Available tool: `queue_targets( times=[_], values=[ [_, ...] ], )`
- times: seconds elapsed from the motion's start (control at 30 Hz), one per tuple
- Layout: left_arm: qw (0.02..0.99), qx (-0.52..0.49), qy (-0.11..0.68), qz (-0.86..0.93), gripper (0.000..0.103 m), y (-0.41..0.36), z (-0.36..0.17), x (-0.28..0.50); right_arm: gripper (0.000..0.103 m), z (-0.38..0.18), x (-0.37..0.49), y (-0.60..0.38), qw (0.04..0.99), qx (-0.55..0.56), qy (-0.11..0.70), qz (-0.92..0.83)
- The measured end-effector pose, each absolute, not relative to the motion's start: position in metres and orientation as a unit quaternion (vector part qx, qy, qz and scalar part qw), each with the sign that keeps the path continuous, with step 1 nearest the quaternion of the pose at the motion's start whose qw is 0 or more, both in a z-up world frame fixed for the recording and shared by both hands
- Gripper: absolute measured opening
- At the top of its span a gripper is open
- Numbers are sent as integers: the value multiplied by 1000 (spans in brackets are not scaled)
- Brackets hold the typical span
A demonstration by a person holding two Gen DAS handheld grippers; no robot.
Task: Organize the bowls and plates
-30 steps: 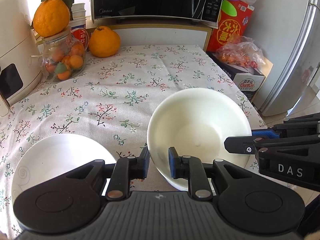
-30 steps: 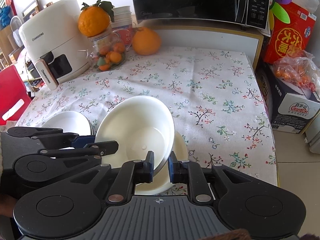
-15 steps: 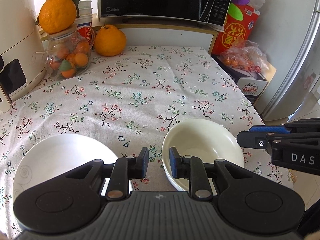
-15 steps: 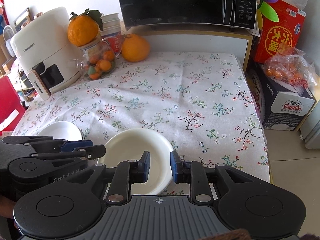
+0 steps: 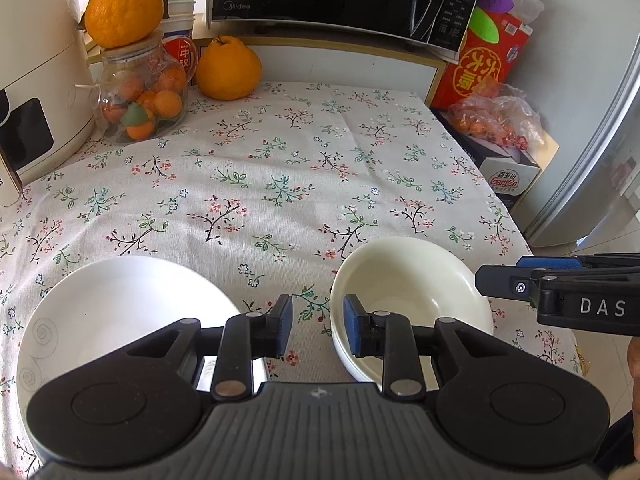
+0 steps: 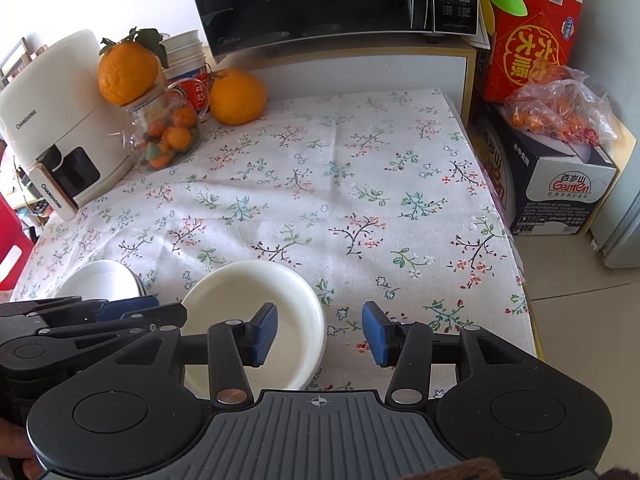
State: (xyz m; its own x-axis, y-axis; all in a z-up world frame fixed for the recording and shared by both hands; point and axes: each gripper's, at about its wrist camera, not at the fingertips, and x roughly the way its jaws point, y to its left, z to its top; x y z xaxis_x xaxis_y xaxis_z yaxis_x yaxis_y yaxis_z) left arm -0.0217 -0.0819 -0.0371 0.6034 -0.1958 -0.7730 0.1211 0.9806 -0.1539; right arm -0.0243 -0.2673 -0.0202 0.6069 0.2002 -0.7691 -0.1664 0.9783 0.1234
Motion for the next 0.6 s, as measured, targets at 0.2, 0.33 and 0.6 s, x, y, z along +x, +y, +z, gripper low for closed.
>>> queue_targets(
  times=[0.2, 0.33, 0.6],
  values=[
    [892, -44, 441, -90, 29, -82, -40, -19, 61, -25, -22, -265, 893, 19, 439, 103],
    [890, -42, 445, -94, 34, -83, -44, -17, 66, -31, -18, -263, 889, 16, 448, 96],
    [886, -36, 453, -97, 37, -87, -50, -13, 70, -41, -11, -261, 882, 20, 461, 92]
  ],
)
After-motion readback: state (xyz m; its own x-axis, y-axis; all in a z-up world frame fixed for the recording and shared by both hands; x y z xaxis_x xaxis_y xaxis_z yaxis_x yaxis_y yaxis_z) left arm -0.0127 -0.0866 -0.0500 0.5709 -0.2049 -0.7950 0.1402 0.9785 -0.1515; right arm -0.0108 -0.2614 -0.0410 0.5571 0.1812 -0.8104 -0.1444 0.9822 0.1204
